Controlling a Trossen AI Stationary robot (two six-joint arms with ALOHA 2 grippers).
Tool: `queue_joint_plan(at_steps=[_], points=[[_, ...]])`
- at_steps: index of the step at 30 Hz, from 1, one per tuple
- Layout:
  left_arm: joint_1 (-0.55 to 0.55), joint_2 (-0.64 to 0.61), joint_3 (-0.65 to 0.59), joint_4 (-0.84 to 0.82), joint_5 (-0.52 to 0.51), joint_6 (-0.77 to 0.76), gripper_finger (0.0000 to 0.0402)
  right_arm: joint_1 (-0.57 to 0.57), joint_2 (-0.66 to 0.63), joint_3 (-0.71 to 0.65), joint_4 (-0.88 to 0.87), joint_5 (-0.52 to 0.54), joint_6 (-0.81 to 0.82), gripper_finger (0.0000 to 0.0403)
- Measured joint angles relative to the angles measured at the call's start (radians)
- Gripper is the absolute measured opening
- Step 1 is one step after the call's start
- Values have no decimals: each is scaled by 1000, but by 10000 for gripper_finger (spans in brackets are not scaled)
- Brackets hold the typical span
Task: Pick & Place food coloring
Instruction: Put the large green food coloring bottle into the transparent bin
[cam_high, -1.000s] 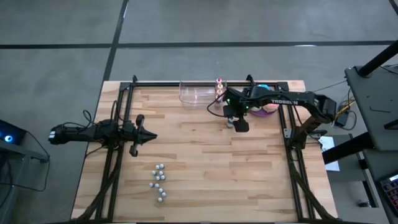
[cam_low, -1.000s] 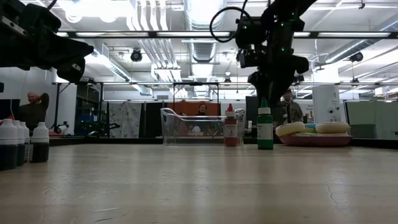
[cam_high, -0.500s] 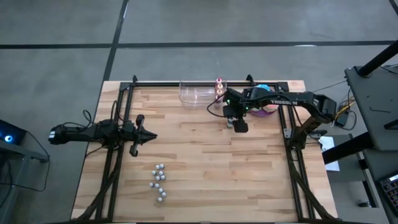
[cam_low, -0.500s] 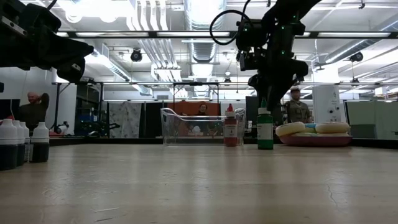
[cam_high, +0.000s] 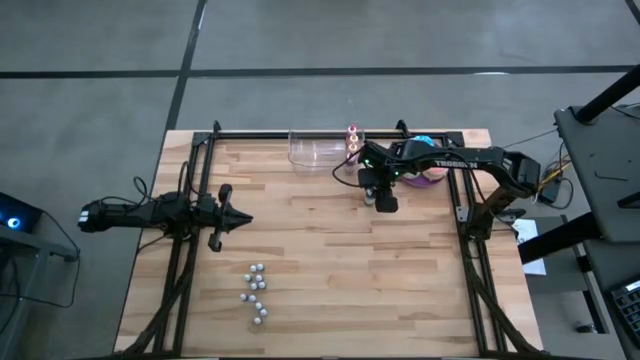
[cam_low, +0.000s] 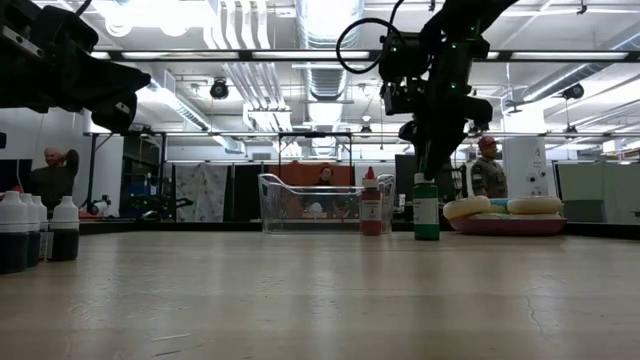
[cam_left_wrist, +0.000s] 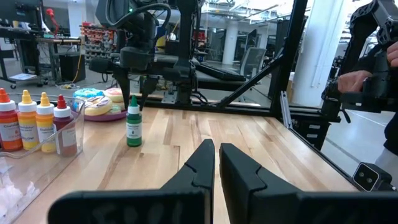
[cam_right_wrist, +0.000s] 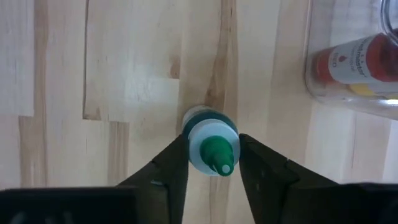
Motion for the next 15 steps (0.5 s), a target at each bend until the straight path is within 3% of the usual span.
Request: queue_joint_plan(at_steps=[8,15], points=[[0,0,0,0,0,0,0,-3,3,18,-13,0,8,105],[0,0,0,0,0,0,0,-15,-1,155,-162,1,8,104]])
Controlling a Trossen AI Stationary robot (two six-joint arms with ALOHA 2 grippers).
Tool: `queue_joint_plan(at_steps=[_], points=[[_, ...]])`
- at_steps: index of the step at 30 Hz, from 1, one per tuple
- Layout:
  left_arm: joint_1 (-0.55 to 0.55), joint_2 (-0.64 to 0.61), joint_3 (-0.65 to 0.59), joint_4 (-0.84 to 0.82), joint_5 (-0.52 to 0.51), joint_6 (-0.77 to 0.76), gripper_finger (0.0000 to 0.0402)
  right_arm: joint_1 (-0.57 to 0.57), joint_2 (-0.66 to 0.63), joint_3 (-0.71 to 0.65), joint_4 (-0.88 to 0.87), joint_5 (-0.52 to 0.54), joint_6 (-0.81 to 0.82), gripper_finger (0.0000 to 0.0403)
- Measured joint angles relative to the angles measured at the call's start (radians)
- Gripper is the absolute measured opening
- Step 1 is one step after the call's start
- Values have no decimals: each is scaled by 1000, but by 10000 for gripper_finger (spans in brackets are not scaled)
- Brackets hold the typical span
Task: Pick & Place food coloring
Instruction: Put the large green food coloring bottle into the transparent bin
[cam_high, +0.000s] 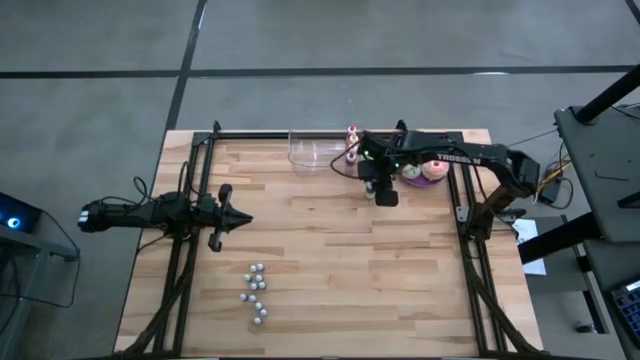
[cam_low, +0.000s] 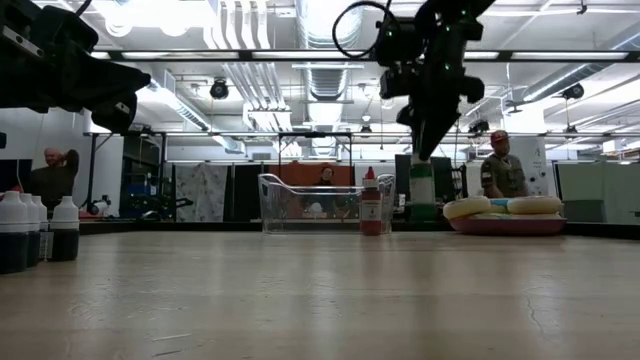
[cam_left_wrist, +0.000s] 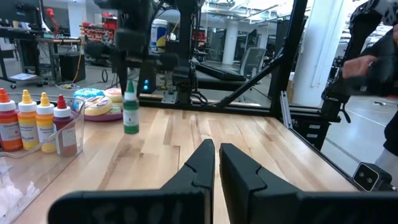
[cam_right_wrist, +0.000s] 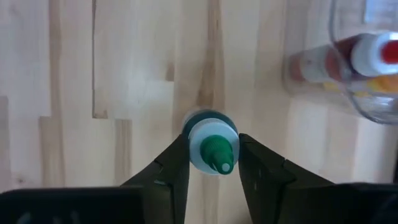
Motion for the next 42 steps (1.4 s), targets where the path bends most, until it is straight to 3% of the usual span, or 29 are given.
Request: queue_joint_plan(at_steps=[6,15,27,42], points=[[0,0,0,0,0,0,0,-10,-1,183,-152,-2,0,104],[0,0,0,0,0,0,0,-73,50,435,-248,-9,18,103],[0,0,0,0,0,0,0,-190,205,687,-262,-9,-55,103],[0,0,0,0,0,0,0,-211,434,916,-261,-5,-59,102]])
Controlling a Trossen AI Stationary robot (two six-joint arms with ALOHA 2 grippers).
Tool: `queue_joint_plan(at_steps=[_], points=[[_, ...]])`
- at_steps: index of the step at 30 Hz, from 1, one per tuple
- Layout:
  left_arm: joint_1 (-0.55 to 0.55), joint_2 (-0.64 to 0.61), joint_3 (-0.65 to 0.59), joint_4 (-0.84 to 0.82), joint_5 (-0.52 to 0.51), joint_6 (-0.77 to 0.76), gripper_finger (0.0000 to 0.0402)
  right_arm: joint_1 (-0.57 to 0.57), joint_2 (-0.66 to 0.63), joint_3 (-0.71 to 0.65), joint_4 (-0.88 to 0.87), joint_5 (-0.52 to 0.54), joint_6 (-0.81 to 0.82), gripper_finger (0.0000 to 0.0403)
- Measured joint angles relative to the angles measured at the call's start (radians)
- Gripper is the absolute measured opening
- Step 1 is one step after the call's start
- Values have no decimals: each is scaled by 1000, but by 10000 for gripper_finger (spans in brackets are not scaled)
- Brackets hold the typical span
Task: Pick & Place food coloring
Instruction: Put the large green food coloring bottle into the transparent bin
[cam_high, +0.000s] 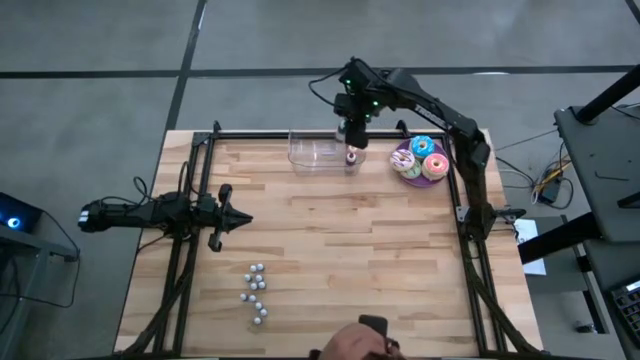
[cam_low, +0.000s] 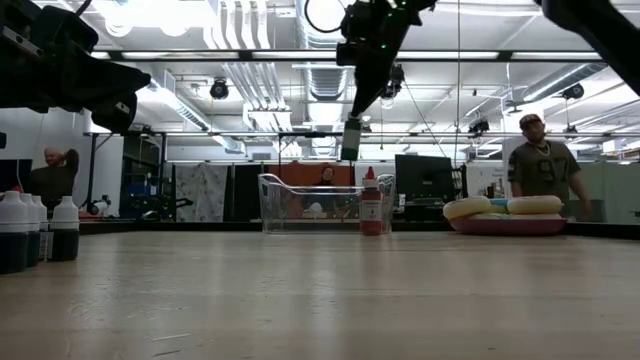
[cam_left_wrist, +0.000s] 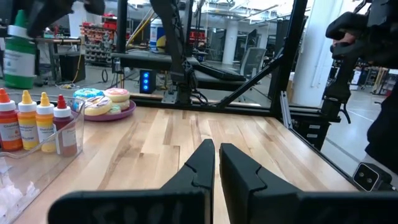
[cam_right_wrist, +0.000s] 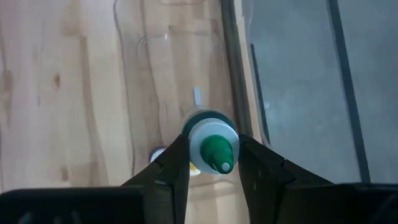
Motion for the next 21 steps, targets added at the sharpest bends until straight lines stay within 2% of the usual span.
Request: queue_joint_plan(at_steps=[8,21], points=[[0,0,0,0,0,0,0,0,128,119,-10,6,1,102],[0,0,0,0,0,0,0,-39,229,126,-4,18,-5,102]])
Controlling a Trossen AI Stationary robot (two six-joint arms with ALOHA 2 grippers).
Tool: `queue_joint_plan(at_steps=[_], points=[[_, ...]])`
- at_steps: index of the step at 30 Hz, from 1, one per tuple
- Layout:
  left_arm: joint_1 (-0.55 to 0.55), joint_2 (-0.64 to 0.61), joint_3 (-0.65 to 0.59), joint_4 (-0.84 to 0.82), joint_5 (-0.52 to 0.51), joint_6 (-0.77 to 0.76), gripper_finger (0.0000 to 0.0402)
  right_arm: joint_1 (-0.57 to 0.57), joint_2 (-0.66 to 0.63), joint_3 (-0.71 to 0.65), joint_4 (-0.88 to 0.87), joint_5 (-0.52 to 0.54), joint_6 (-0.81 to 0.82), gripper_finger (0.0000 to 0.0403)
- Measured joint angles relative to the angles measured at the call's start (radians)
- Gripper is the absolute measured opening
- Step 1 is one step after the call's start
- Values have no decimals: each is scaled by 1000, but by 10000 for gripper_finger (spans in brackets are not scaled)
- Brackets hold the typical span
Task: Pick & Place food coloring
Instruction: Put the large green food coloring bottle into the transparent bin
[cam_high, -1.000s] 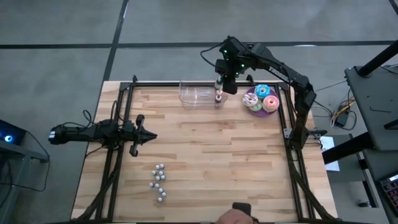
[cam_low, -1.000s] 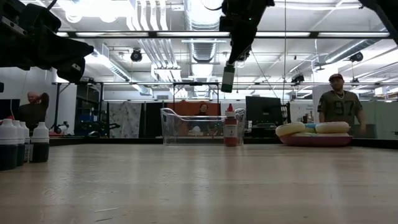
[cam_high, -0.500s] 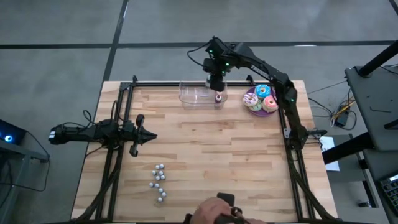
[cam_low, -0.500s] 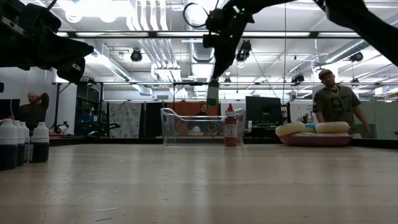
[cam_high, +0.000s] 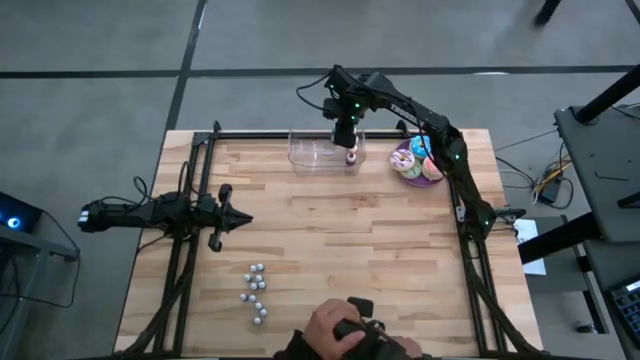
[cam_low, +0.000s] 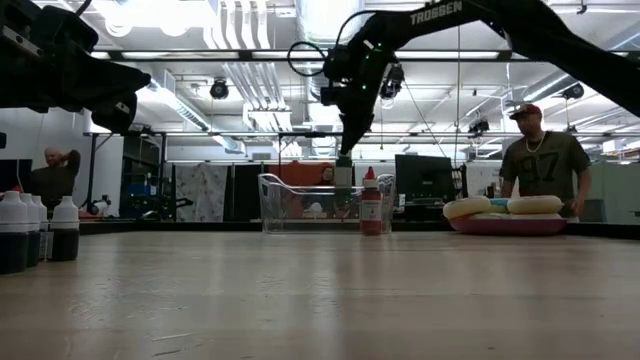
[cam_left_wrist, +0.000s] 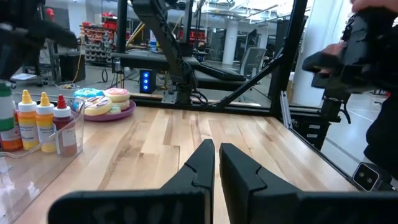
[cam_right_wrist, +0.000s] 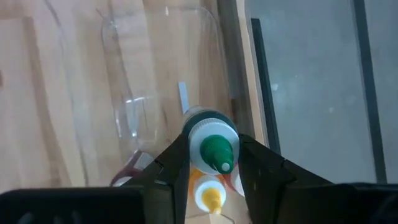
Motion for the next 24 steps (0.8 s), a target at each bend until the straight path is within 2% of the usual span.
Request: queue_joint_plan(at_steps=[8,24], points=[[0,0,0,0,0,0,0,-15,61,0,14,20,0,102],[0,0,0,0,0,0,0,-36,100,-1,41,42,7,102]])
